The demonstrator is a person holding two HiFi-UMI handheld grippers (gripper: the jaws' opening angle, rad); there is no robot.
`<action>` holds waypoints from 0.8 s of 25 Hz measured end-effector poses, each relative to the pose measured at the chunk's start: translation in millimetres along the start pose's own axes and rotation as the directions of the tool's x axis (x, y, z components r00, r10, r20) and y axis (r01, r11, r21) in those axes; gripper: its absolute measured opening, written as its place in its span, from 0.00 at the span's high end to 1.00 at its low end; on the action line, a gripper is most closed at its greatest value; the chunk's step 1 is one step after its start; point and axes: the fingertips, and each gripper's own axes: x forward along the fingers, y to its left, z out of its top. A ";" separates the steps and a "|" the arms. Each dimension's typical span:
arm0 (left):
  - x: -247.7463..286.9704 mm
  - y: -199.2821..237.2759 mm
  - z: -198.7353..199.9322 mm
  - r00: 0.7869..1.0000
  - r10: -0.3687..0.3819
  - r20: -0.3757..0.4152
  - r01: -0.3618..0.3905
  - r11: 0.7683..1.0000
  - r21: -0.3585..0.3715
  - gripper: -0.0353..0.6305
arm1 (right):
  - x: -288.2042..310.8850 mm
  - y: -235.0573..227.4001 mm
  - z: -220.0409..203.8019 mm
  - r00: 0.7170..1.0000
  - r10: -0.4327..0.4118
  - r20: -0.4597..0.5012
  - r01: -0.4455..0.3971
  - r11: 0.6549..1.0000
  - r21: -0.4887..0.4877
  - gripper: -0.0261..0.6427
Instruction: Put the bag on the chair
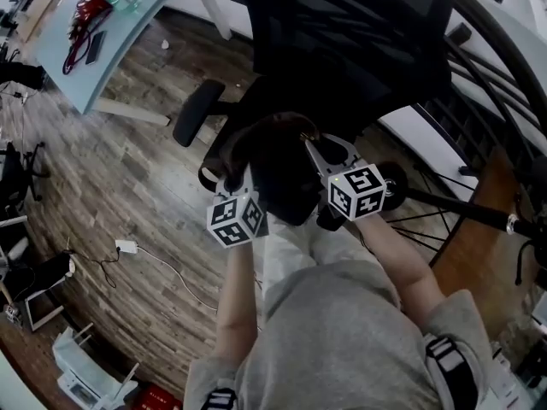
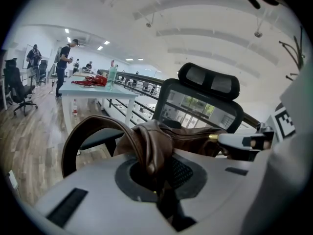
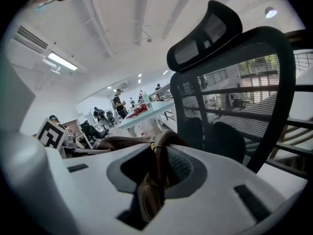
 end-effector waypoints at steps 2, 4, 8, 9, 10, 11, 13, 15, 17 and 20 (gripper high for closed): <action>12.1 3.0 -8.4 1.000 -0.011 -0.026 0.011 1.000 0.013 0.92 | 8.0 -8.5 -9.6 1.000 -0.020 -0.007 0.020 1.000 0.008 0.86; 21.9 6.6 -18.0 0.998 -0.022 -0.052 0.023 0.999 0.025 0.92 | 15.2 -15.7 -20.6 0.999 -0.042 -0.020 0.042 0.999 0.022 0.86; 44.0 18.0 -36.0 0.995 -0.029 -0.093 0.031 0.999 0.028 0.92 | 34.1 -29.5 -40.6 0.996 -0.081 -0.040 0.083 0.995 0.048 0.86; 49.8 20.5 -40.4 0.994 -0.029 -0.103 0.032 0.999 0.027 0.92 | 39.1 -32.9 -45.7 0.995 -0.088 -0.044 0.090 0.995 0.052 0.86; 55.7 22.6 -44.5 0.993 -0.030 -0.113 0.033 0.999 0.028 0.92 | 43.7 -36.3 -50.8 0.994 -0.095 -0.050 0.097 0.994 0.054 0.86; 61.5 24.6 -48.7 0.992 -0.030 -0.123 0.034 0.999 0.030 0.92 | 47.9 -39.9 -56.0 0.993 -0.102 -0.055 0.105 0.993 0.056 0.86; 73.2 28.4 -57.6 0.989 -0.031 -0.142 0.036 0.999 0.034 0.92 | 55.6 -47.5 -67.0 0.991 -0.113 -0.065 0.117 0.992 0.055 0.86; 85.0 33.0 -66.9 0.986 -0.030 -0.163 0.036 0.999 0.036 0.92 | 63.4 -55.2 -78.1 0.989 -0.124 -0.081 0.129 0.990 0.054 0.86; 96.1 37.3 -74.8 0.983 -0.029 -0.184 0.037 0.999 0.039 0.92 | 71.0 -62.6 -88.3 0.986 -0.137 -0.100 0.143 0.988 0.057 0.86; 110.3 42.0 -85.7 0.977 -0.031 -0.212 0.040 0.998 0.041 0.92 | 79.5 -71.9 -101.0 0.980 -0.157 -0.125 0.166 0.984 0.069 0.86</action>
